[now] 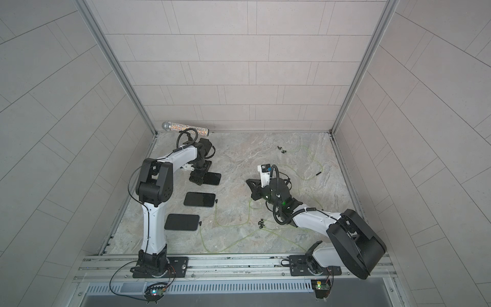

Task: Plug wired earphones into phones
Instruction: Pick up the phone at the center of the board.

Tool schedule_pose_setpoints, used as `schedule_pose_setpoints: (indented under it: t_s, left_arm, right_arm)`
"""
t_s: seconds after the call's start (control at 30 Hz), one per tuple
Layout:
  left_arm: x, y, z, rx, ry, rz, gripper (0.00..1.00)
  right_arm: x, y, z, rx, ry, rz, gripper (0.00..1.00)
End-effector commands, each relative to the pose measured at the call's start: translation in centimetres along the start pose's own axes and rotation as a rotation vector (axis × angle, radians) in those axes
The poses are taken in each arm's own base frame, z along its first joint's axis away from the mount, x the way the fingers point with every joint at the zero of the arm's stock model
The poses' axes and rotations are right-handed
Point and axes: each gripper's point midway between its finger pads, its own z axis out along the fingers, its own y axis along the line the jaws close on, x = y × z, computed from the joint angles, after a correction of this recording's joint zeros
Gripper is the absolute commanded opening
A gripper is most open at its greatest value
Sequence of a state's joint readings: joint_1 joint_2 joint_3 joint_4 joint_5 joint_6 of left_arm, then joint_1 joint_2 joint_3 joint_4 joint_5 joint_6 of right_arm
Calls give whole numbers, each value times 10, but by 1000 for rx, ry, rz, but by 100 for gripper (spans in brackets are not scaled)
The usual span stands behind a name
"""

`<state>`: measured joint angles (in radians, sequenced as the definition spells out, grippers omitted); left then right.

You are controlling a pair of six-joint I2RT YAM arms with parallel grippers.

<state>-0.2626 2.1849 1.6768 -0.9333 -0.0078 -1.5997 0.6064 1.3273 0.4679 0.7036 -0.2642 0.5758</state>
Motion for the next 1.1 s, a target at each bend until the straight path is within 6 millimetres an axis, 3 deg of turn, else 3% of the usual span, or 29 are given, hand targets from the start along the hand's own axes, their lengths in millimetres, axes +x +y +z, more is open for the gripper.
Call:
schedule_pose_setpoints:
  t_s: [0.0,0.13,0.37,0.67,0.9,1.07]
  left_arm:
    - [5,6,3,-23,7,-14,93]
    - [5,6,3,-21,-3,-21,91]
    - [9,3,2,-18,0,-20,75]
    - [18,0,-13,37,56,-16,73]
    - [26,-5,-41,179,111,-41,71]
    - [35,-3,-48,213,144,-34,71]
  right_arm:
    - [-7,5,-5,-12,-38,-20,0]
    - [-7,4,-4,-13,-38,-18,0]
    - [-9,5,-6,-9,-44,-23,0]
    - [-7,6,-5,-15,-41,-13,0]
    - [15,19,11,-8,2,-27,0]
    - [30,25,21,19,24,-46,0]
